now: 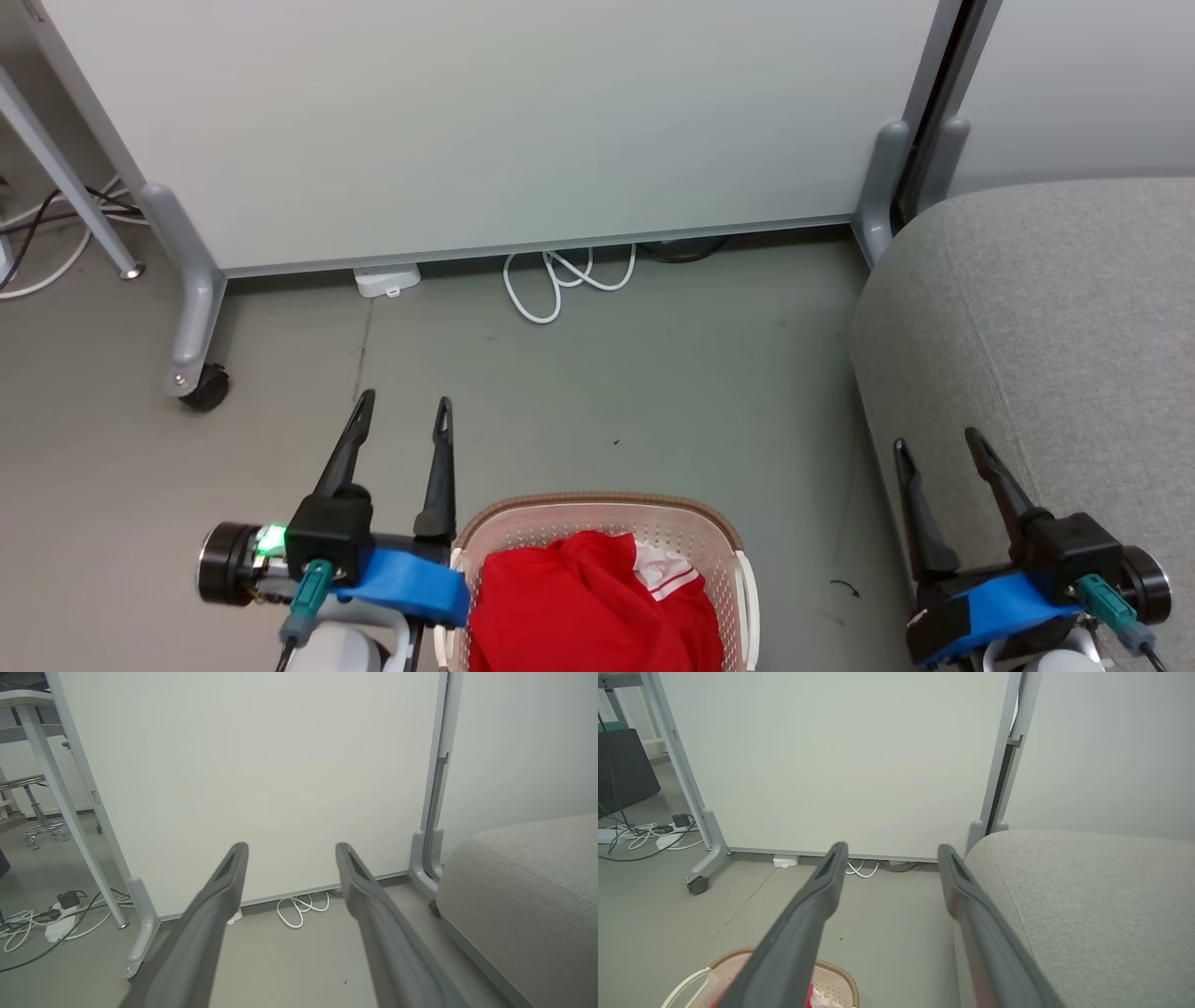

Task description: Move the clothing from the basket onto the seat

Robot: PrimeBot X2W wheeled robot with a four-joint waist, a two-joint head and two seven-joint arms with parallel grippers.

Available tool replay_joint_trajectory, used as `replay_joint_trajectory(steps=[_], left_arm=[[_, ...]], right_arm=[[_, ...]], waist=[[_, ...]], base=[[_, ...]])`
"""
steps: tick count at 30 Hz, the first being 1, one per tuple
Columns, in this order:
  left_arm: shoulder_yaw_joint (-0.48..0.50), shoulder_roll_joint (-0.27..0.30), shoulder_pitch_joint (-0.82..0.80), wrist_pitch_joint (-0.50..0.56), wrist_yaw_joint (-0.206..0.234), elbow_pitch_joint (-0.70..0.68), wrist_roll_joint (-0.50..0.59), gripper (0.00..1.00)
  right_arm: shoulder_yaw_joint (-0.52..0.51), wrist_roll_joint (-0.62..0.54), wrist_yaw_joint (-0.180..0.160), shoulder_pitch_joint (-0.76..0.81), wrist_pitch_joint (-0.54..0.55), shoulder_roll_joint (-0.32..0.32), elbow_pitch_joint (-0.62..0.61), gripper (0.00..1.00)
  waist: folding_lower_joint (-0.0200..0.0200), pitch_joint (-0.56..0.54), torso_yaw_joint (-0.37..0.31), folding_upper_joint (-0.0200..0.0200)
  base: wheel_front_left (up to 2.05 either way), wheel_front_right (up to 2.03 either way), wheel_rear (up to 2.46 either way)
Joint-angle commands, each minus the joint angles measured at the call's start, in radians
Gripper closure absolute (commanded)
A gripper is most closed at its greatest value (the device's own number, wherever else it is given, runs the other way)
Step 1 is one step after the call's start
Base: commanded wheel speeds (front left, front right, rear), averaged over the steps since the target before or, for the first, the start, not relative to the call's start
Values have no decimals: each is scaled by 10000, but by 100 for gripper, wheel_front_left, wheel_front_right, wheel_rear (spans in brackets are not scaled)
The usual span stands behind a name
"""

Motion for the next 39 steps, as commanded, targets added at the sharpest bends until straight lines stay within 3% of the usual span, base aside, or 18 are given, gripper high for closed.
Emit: replay_joint_trajectory(steps=[1, 9, 19, 26, 39], left_arm=[[-85, -3, -246, -49, -85, 74, 57, 0], [-685, 126, -1362, -47, -671, 1012, 424, 0], [-1968, 379, -3270, -39, -1136, 2827, 751, 0], [-3075, 451, -4508, -39, -1227, 4277, 707, 0], [-6257, 534, -6718, -39, -1207, 6771, 341, 0]], right_arm=[[-7, -44, 5, -151, -38, -57, -39, 0], [45, -174, 5, -529, -37, -57, -309, 0], [94, -523, 5, -1460, -37, -55, -715, 0], [71, -624, 5, -2228, -37, -107, -992, 0], [393, -623, 5, -3545, -37, -159, -1421, 0]], waist=[[0, 64, 9, -1], [0, 713, -180, -1], [0, 2385, -655, -1], [0, 3574, -930, -1], [0, 5799, -1262, -1]], base=[[0, 0, 0], [0, 0, 0], [0, 0, 0], [0, 0, 0], [0, 0, 0]])
